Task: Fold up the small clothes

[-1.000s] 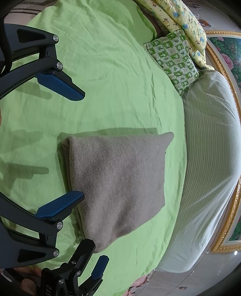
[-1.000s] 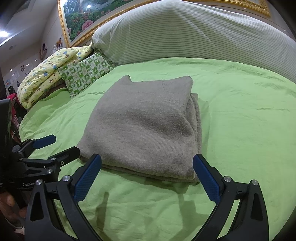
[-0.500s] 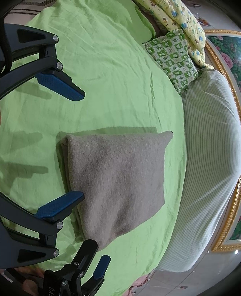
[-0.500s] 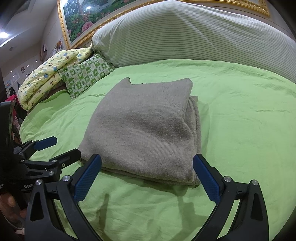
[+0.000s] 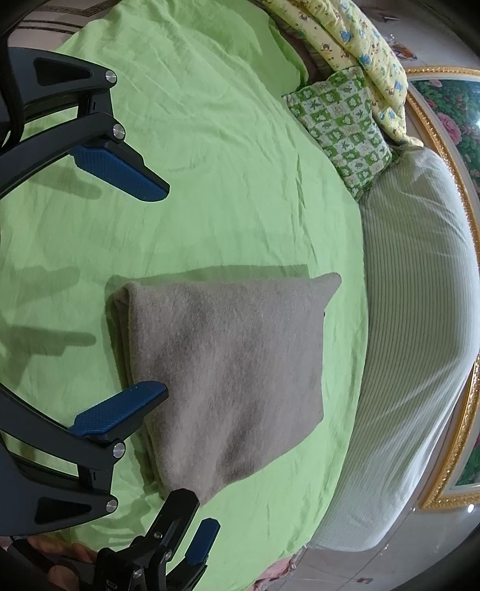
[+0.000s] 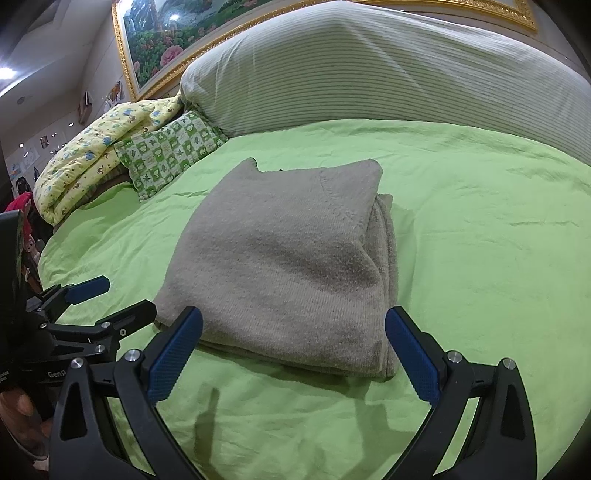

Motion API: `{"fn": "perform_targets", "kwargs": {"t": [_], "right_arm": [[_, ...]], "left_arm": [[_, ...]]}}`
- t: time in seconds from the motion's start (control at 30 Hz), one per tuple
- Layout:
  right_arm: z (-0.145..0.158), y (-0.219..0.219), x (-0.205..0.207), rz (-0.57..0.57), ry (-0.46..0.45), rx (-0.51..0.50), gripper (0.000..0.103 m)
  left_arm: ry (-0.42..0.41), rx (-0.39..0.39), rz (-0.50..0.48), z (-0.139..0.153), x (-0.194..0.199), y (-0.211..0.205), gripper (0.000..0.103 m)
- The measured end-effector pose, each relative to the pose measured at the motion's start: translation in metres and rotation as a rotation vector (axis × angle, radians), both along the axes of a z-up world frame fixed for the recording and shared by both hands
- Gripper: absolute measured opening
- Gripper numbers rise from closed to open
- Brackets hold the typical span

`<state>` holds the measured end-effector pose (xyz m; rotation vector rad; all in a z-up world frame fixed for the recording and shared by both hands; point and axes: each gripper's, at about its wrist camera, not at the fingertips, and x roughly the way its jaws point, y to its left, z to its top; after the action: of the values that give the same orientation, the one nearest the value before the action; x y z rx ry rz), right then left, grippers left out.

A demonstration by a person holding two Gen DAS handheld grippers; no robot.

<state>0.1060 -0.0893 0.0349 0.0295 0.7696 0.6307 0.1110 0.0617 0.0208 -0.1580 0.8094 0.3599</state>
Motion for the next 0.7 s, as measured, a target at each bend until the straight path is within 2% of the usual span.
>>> {"fn": "perform_targets", "kwargs": {"t": [0.27,0.7], "right_arm": [[0.0014,-0.0036,0.0036,-0.010,-0.002,0.005,0.099],[-0.0003,-0.0073,0.0061,-0.013,0.010,0.017,0.099]], "left_arm": [[-0.001,0.001,-0.006,0.0016,0.0037,0.0015,0.097],[0.043,-0.055,-0.002,-0.0032,0.0100,0.0047,0.097]]}}
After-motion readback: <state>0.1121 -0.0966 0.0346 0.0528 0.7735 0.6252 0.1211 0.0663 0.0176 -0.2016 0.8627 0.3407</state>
